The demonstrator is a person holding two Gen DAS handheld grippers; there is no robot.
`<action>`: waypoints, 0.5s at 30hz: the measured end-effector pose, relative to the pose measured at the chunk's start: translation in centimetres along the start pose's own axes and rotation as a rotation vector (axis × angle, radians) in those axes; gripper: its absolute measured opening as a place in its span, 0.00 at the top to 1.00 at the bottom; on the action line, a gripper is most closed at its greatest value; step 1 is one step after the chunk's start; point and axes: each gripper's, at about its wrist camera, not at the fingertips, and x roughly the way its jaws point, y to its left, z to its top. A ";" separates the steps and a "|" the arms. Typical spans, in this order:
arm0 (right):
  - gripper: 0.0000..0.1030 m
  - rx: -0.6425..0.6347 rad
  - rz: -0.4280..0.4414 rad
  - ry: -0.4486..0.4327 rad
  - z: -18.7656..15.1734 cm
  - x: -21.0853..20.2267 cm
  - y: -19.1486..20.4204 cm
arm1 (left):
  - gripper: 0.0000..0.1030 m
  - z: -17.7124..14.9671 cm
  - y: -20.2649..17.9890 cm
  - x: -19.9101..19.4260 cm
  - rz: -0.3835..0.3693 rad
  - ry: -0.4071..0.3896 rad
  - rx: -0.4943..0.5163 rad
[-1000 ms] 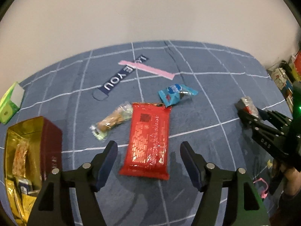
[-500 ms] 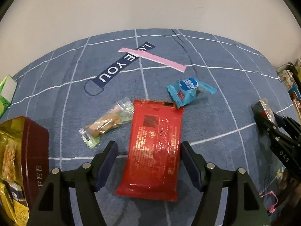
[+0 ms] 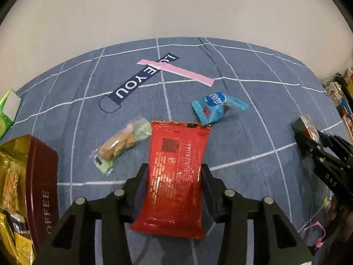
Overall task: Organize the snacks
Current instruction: 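Grasp the red wrapped cake with the left gripper while the right holds the grey packet, then carry the red cake over the tin and open the left gripper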
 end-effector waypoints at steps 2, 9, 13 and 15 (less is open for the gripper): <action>0.68 0.001 0.001 0.000 0.0 0.0 0.0 | 0.55 -0.4 0.0 -0.3 -0.003 0.004 0.000; 0.68 0.001 0.001 -0.001 0.0 0.0 0.0 | 0.55 -2.0 -0.2 -1.4 -0.005 0.029 -0.012; 0.68 0.001 0.000 -0.001 0.0 0.0 0.0 | 0.55 -2.8 0.0 -2.8 -0.007 0.031 -0.025; 0.68 0.001 0.000 -0.001 0.0 0.0 0.0 | 0.55 -3.0 0.1 -3.8 -0.004 0.016 -0.030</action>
